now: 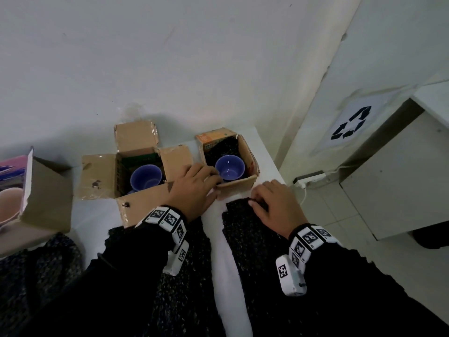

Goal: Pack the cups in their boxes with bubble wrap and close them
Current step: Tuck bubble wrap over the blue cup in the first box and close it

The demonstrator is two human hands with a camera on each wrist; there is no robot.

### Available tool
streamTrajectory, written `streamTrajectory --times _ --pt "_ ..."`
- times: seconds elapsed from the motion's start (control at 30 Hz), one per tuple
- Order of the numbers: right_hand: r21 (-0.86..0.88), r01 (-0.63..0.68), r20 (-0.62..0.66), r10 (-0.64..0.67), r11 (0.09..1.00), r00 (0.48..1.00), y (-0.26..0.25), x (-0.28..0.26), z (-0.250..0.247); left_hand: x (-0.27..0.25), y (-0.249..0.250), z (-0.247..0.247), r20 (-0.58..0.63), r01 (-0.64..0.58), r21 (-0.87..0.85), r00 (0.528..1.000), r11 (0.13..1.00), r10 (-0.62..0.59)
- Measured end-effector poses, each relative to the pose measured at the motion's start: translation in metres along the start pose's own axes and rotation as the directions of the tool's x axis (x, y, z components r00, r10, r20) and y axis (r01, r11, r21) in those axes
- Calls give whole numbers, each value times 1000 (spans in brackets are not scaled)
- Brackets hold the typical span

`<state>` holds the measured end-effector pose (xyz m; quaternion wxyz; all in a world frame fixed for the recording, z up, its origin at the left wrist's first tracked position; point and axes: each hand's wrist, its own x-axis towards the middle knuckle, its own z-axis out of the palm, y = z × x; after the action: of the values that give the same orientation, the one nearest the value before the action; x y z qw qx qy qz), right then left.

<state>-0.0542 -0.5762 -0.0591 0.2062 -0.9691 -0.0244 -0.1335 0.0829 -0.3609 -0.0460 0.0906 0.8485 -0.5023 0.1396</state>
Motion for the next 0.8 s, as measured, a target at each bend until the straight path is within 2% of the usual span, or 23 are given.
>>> streamTrajectory --times 0.07,0.13,0.17,0.2,0.37,0.43,0.5,0.57,0.67,0.7,0.73,0.8 --pt "17 -74 248 68 997 966 8 -23 1 -10 22 -1 -74 42 -59 996 997 -47" --pt "-106 -106 483 144 989 863 14 -43 5 -22 46 1 -95 69 -108 992 992 -80" --pt "-173 -106 534 183 979 825 15 -51 6 -28 58 3 -81 79 -123 993 989 -90" --pt "-219 -106 540 211 970 815 14 -56 7 -34 68 6 -52 89 -134 994 987 -96" --pt "-234 -136 395 222 963 891 4 -66 10 -66 107 15 146 227 -188 969 956 -201" --pt "-58 -214 279 221 975 934 2 -70 8 -74 116 14 195 322 -234 940 917 -280" --pt "215 -293 148 265 932 953 -5 -70 0 -79 124 11 267 440 -359 893 823 -361" --pt "397 -364 90 359 842 929 -15 -66 -11 -78 132 6 339 523 -505 852 687 -400" --pt "625 -451 114 497 637 860 -34 -53 -28 -71 148 -5 490 600 -676 799 428 -348" --pt "670 -460 118 528 582 841 -38 -48 -30 -68 153 -5 522 613 -679 790 404 -323" --pt "705 -462 119 552 538 825 -43 -44 -35 -67 156 -3 523 605 -667 796 434 -306" --pt "789 -427 120 571 441 812 -47 -38 -46 -67 161 -2 458 542 -655 839 526 -293"
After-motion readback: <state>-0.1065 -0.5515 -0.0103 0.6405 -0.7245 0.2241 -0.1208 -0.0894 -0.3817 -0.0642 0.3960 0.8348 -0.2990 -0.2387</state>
